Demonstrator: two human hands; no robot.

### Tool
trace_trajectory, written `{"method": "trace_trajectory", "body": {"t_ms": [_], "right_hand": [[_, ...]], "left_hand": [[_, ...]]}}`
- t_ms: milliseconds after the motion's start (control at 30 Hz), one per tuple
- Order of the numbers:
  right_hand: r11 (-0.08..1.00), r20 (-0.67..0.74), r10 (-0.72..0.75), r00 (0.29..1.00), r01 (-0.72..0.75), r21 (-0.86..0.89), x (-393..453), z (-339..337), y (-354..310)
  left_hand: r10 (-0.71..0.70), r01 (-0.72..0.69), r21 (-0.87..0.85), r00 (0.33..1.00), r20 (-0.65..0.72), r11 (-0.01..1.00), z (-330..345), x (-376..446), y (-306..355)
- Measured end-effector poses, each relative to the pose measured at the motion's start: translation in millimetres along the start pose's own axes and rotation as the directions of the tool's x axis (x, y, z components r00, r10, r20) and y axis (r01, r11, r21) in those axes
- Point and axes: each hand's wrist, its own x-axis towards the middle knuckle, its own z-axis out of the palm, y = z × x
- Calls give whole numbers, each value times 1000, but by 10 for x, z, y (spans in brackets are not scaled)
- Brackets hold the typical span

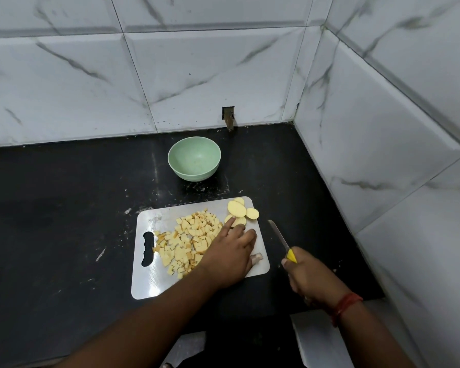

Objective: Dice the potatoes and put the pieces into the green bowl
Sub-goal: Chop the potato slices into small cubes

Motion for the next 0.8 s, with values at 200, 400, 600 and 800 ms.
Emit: {"method": "trace_trajectory", "body": {"t_ms": [200, 400, 600, 800], "right_hand": [[1000, 0, -18, 1000, 18, -9, 5, -10, 27], [997, 41, -48, 998, 50, -62, -15, 36, -2], [999, 75, -29, 997, 31, -31, -7, 121, -14], [998, 45, -23, 999, 26, -56, 5, 156, 45]], "left_hand": [[-89, 88, -18, 992, -90, 996, 25, -233, -134], [-25, 22, -39, 996, -87, 999, 72, -384, -89], [-24, 23, -23, 1000, -20, 999, 10, -276, 10], [-32, 32, -61, 999, 2, 998, 2, -174, 78]]}}
